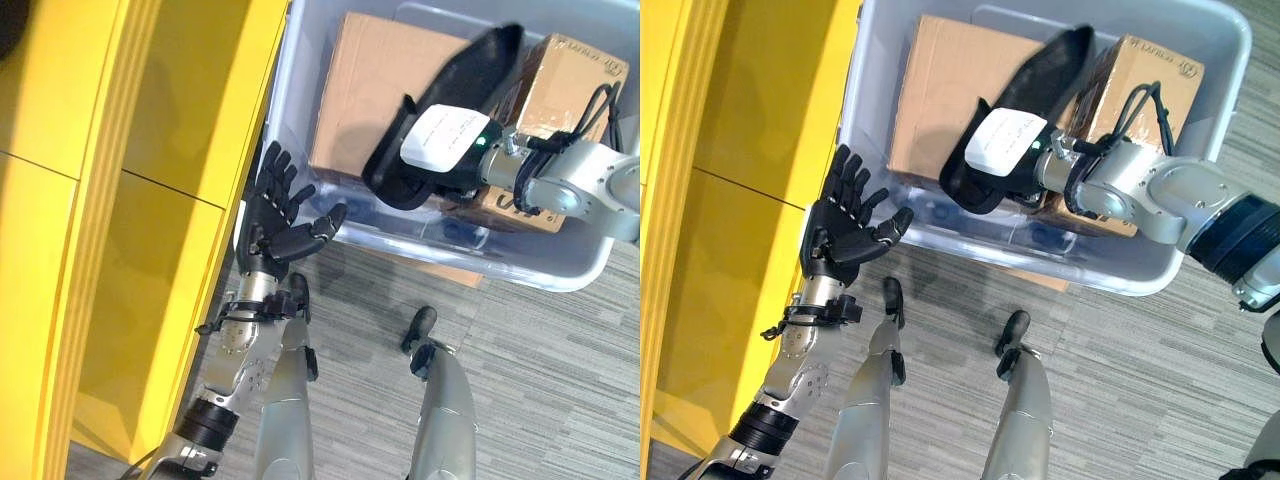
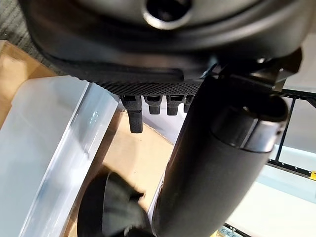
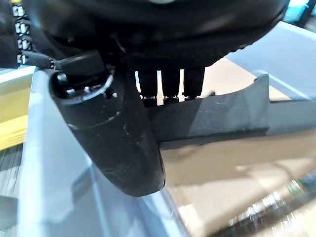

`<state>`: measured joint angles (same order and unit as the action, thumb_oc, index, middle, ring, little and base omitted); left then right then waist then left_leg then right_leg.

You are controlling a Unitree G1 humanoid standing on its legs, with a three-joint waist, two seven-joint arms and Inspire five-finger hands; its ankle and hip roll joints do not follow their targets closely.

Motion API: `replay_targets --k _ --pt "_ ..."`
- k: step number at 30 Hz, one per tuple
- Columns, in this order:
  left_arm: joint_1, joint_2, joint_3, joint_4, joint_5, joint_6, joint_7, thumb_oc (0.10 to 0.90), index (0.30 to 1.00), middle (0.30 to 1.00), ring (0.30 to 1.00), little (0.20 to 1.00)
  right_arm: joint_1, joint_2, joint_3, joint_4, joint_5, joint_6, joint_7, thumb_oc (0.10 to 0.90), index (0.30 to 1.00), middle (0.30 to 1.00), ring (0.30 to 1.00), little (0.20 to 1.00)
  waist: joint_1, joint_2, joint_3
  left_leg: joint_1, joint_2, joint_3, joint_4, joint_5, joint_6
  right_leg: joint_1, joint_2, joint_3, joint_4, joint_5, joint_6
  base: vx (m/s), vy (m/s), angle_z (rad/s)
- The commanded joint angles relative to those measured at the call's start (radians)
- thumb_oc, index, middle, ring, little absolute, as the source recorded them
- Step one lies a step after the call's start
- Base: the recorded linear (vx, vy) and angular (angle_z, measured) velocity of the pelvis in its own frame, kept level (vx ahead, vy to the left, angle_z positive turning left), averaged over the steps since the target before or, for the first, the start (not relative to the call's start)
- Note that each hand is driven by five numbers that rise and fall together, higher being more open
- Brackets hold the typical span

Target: Move parts from the plastic box to the shelf.

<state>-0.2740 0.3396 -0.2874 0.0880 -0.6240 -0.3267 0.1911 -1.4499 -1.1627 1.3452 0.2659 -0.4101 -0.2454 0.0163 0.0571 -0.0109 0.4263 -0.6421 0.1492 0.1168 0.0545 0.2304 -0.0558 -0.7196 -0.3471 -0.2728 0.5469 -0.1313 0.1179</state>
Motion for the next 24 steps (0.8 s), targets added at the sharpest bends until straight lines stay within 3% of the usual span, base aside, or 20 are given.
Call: replay_targets --k 1,14,24 --pt "0.079 0.057 0.05 -0.031 -0.01 -0.028 0.015 0.9 1.0 1.0 1.0 1.0 -0.092 -0.136 -0.152 -0.107 0.153 -0.009 -0.037 0.4 0.3 0.3 0.3 0.3 0.018 -0.037 0.046 0.171 0.063 0.047 0.004 -0.098 -0.093 0.295 0.021 0.025 -0.237 0.188 0.089 0.02 0.011 -0.09" --pt "0.148 0.138 0.139 -0.035 0.039 -0.036 -0.044 0.9 1.0 1.0 1.0 1.0 0.067 -0.249 -0.398 -0.218 0.418 -0.063 -0.028 0.4 0.3 0.3 0.3 0.3 -0.002 -0.078 -0.116 0.351 0.087 0.081 -0.064 -0.09 -0.111 0.494 0.039 0.024 -0.432 0.214 0.096 0.02 0.008 -0.1" --pt "0.091 0.239 0.156 -0.082 0.269 -0.084 -0.027 0.9 1.0 1.0 1.0 1.0 0.277 -0.237 -0.653 -0.263 0.633 -0.107 0.028 0.4 0.3 0.3 0.3 0.3 -0.033 -0.089 -0.233 0.478 0.103 0.12 -0.122 -0.087 -0.118 0.572 0.045 0.048 -0.456 0.194 0.106 0.03 -0.004 -0.11"
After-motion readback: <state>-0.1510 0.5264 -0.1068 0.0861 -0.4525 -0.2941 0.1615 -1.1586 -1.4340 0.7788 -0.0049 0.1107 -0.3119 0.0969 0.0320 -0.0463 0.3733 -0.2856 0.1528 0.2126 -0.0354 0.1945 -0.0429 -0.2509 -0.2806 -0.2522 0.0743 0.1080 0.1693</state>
